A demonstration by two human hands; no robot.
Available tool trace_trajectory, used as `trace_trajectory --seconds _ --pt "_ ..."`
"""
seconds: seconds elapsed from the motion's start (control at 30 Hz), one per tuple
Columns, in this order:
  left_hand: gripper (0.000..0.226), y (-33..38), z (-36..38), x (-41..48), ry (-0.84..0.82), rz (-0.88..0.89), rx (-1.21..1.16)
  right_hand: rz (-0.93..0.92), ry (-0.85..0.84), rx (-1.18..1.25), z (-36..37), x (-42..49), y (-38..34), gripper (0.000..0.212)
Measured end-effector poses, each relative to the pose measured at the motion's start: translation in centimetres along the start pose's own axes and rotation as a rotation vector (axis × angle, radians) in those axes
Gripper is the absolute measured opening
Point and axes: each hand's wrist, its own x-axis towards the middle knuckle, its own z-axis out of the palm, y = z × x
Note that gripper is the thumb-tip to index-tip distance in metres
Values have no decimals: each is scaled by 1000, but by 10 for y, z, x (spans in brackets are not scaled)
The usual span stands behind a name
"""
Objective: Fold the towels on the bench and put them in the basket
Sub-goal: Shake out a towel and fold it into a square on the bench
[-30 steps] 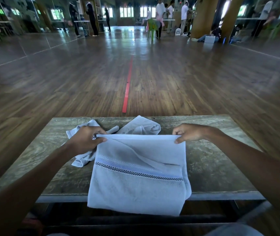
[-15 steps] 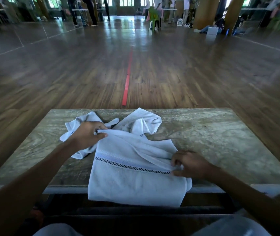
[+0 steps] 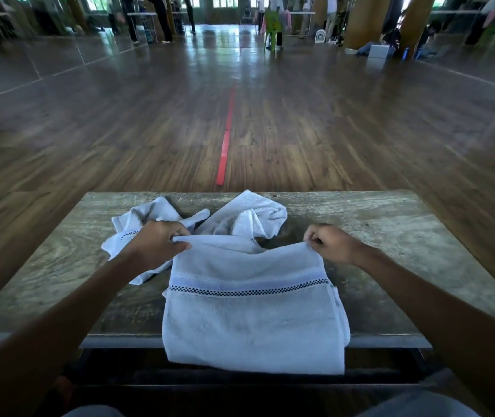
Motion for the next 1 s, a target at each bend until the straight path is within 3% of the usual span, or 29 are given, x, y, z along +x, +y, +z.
trace_trajectory --seconds 0.17,0.23,0.33,0.47,0.67,0.83,1.0 --pt "11 -11 6 0 -10 25 76 63 -97 -78 20 23 -6 42" --pt "12 -14 6 -1 -22 24 111 66 -147 -153 22 26 -7 44" --pt "13 -16 2 -5 -65 39 143 52 -158 -206 22 25 -4 36" --pt "13 -10 -5 -8 -144 85 254 24 -162 -270 15 17 -1 6" --pt "8 10 -23 -14 -211 89 212 -91 -137 -425 -24 -10 -19 3" --pt "18 41 -64 -18 -207 65 215 -153 6 -549 -84 -47 -48 21" --pt "16 73 -122 -26 -89 95 194 -163 60 -365 -145 -95 -91 6"
